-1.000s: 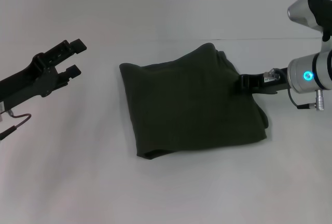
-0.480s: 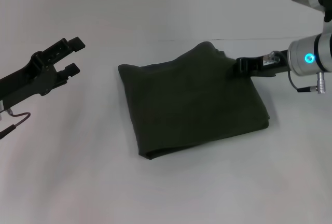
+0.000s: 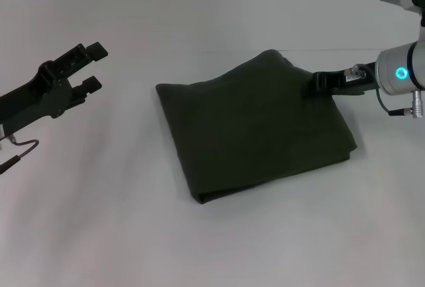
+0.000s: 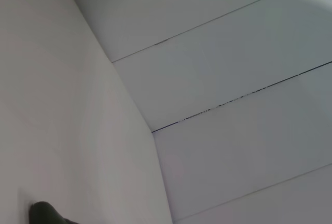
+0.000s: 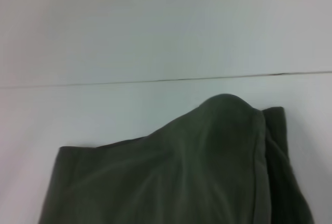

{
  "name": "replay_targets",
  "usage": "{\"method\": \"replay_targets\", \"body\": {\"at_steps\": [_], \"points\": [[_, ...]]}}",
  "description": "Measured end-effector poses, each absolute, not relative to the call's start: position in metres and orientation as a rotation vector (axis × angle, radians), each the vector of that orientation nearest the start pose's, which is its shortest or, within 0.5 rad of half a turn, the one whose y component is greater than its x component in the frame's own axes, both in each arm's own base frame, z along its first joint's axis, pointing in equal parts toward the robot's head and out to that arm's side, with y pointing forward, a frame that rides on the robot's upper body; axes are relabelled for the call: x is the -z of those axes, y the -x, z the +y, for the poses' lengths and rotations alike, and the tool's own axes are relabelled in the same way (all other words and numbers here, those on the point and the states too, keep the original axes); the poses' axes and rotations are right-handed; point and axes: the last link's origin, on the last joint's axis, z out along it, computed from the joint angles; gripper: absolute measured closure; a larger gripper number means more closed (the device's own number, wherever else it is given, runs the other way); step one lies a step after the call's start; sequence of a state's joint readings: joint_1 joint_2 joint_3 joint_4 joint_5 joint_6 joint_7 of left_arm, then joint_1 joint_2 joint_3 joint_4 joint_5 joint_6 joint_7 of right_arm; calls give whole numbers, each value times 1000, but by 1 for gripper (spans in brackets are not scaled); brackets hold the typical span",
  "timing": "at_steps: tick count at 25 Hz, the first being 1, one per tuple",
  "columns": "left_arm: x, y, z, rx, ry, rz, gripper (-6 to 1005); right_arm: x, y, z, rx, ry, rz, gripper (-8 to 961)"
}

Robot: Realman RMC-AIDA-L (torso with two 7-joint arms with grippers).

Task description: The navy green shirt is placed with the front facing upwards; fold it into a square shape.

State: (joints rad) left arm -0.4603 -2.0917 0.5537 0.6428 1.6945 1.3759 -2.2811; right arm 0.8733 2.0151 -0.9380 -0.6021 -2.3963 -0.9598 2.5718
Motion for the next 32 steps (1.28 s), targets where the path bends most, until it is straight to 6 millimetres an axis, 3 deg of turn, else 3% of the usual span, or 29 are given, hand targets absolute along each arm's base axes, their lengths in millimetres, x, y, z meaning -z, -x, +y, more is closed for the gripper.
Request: {"method": "replay_targets", "body": {"at_steps": [10, 21, 27, 32], "points": [[-44, 288, 351, -1577, -2111, 2132, 69, 9, -231, 453, -115, 2100, 1462, 869], [-45, 292, 349, -1591, -2099, 2146, 70, 5, -234, 458, -100, 2064, 1432, 687], [-45, 292, 349, -1595, -2103, 2144, 70, -3, -246, 458, -36, 2018, 1438, 507], [-44, 290, 350, -1592, -2108, 2134, 70, -8, -250, 459, 0, 1982, 1428, 494]]}}
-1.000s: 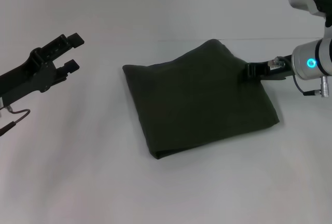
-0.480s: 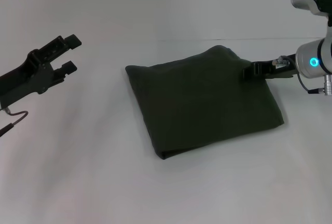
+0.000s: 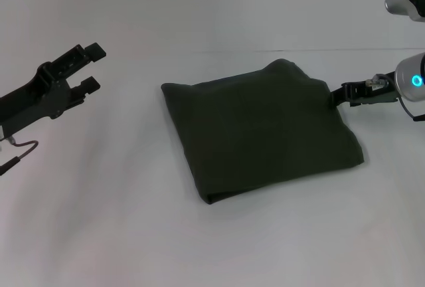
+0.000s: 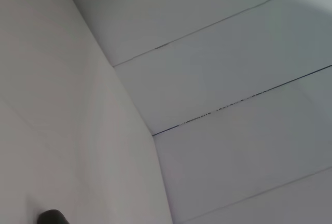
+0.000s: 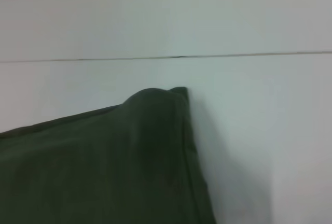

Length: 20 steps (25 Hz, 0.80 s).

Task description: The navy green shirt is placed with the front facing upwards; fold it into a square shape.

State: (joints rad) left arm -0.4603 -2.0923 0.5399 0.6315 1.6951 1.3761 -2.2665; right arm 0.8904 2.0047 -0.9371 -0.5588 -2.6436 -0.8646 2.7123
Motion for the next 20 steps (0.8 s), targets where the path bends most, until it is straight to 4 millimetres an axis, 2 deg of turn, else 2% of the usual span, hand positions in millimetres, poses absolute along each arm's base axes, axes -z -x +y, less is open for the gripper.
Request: {"method": "replay_targets", "body": {"at_steps": [5, 8, 10, 14, 19, 20], "points": [[-43, 290, 350, -1593, -2107, 2133, 70, -15, -250, 462, -35, 1959, 1435, 495], [-44, 291, 349, -1583, -2109, 2131, 70, -30, -254, 461, -93, 1951, 1467, 495], [-43, 290, 348, -1546, -2119, 2129, 70, -41, -258, 454, -183, 1988, 1516, 494], [-38, 287, 338, -1361, -2122, 2120, 70, -66, -265, 431, -483, 2079, 1632, 494], [-16, 280, 323, -1046, -2055, 2157, 70, -90, -280, 399, -725, 2073, 1779, 385], [-10, 279, 321, -1003, -2036, 2174, 70, -94, -283, 394, -757, 2065, 1793, 336]]}}
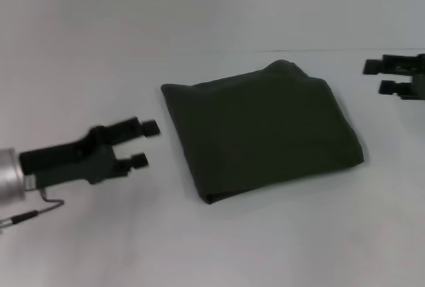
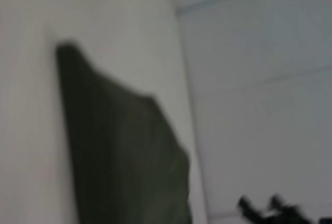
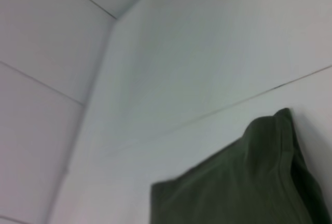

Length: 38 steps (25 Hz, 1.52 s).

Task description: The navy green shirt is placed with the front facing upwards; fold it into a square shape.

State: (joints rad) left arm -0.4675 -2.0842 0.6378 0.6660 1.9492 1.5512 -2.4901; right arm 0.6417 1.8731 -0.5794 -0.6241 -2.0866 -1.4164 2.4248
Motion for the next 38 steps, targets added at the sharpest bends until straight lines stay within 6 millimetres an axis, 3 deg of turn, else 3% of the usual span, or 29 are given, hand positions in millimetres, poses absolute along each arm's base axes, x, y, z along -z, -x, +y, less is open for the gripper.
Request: {"method": "replay_targets", "body": {"at_steps": [4, 10, 16, 37, 38], "points": [[14, 276, 318, -912, -1981, 2231, 70, -109, -293, 387, -814, 2015, 1822, 138], [48, 269, 317, -842, -1930, 2284, 70, -122, -292, 391, -802, 1999, 1823, 42], [69, 263, 321, -806, -1877, 2329, 71, -128, -288, 395, -805, 1993, 1833, 41], [93, 263, 329, -748, -1875, 2424, 71, -129, -286, 396, -831, 1988, 1833, 41], [93, 264, 329, -746, -1878, 2426, 109, -129, -285, 397, -832, 1988, 1832, 41]]}}
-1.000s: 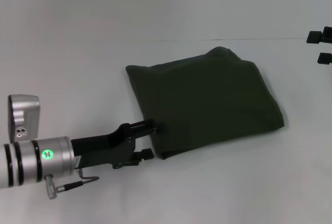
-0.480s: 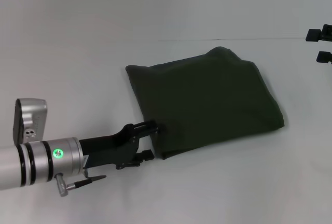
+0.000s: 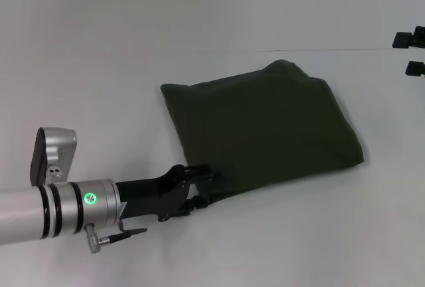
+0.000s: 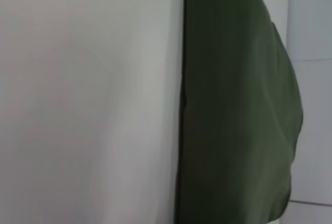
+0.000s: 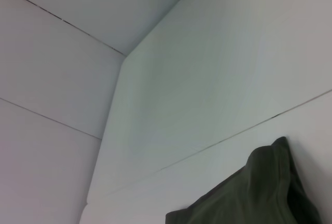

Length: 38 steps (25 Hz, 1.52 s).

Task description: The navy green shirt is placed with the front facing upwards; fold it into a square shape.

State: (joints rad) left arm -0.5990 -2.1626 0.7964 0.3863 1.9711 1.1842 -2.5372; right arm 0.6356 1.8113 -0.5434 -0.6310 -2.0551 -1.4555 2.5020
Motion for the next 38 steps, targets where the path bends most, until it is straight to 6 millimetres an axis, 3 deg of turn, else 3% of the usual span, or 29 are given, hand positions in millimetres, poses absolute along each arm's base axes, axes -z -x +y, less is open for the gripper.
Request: {"method": "replay_targets", "body": {"at_steps": [4, 7, 18, 24, 38], "points": [[92, 266, 327, -745, -1874, 2438, 262, -130, -285, 397, -838, 1986, 1831, 41], [93, 267, 327, -744, -1876, 2438, 466, -131, -286, 397, -848, 1980, 1833, 41], [93, 266, 327, -730, -1889, 2431, 715, -133, -287, 396, -863, 1966, 1836, 41], [93, 264, 326, -726, -1932, 2393, 941, -132, -288, 396, -863, 1965, 1839, 41], [56, 301, 306, -792, -1902, 2455, 965, -134, -289, 396, -877, 1952, 1842, 41]]}}
